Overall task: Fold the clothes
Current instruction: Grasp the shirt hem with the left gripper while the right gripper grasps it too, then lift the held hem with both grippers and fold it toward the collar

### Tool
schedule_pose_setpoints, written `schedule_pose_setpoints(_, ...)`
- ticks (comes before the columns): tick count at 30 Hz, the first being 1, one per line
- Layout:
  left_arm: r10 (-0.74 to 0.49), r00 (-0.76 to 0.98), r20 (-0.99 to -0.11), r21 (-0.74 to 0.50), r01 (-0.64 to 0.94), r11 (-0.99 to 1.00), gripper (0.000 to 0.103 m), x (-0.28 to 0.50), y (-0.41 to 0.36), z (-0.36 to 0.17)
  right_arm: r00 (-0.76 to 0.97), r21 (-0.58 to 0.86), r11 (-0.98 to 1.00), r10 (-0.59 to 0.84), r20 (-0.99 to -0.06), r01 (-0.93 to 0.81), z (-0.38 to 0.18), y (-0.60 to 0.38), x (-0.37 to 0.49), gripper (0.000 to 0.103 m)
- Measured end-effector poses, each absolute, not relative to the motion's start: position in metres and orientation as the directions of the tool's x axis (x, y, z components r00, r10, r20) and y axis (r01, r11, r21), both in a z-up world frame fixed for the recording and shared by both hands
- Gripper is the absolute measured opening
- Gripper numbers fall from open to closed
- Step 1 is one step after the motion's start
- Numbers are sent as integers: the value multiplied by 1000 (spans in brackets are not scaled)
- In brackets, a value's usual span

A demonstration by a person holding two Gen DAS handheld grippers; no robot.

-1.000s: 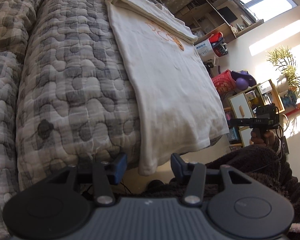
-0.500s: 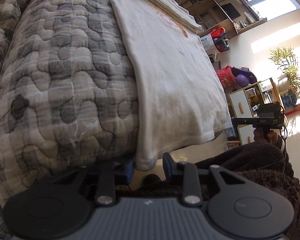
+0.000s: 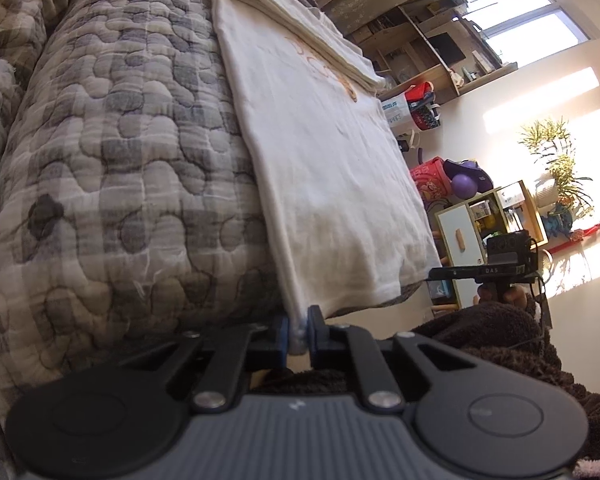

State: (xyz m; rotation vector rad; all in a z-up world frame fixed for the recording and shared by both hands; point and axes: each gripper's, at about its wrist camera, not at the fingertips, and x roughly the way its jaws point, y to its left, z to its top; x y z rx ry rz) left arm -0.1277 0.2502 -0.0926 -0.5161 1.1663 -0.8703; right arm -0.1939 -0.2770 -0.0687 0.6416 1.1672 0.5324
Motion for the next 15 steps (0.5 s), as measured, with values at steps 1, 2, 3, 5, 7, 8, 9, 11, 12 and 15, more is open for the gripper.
schedule_pose_setpoints(1,-819,143,-555,-757,321,569,8,-129,252,-90,319,717,694,695,-645,-63,-67,-278,-195,17)
schedule_pose_setpoints(2,-830,156,-536,-766,324,555,8,-130,254,-87,334,734,675,710,-619,-76,-63,-279,-196,17)
schedule_pose_setpoints(3,-840,169,-515,-775,327,541,7,-130,257,-83,349,750,656,725,-593,-89,-60,-280,-197,17)
schedule_pose_setpoints(5,-864,201,-461,-798,332,503,7,-130,261,-76,381,781,614,754,-535,-117,-53,-282,-199,16)
schedule_pose_setpoints(7,-886,234,-401,-823,332,461,7,-128,265,-70,430,815,561,777,-459,-144,-43,-285,-197,15)
schedule_pose_setpoints(8,-895,251,-370,-837,328,438,7,-126,266,-67,455,827,541,781,-427,-153,-39,-286,-195,15)
schedule_pose_setpoints(9,-899,271,-343,-849,321,421,7,-123,267,-65,480,837,523,782,-396,-160,-34,-287,-193,15)
schedule_pose_setpoints(11,-895,320,-311,-865,293,406,7,-113,268,-62,528,852,499,772,-354,-159,-28,-289,-183,15)
schedule_pose_setpoints(12,-889,347,-299,-873,276,401,7,-107,268,-61,550,858,490,764,-338,-154,-26,-289,-178,15)
schedule_pose_setpoints(15,-859,417,-298,-890,205,408,7,-87,264,-65,600,862,495,725,-339,-111,-25,-290,-157,15)
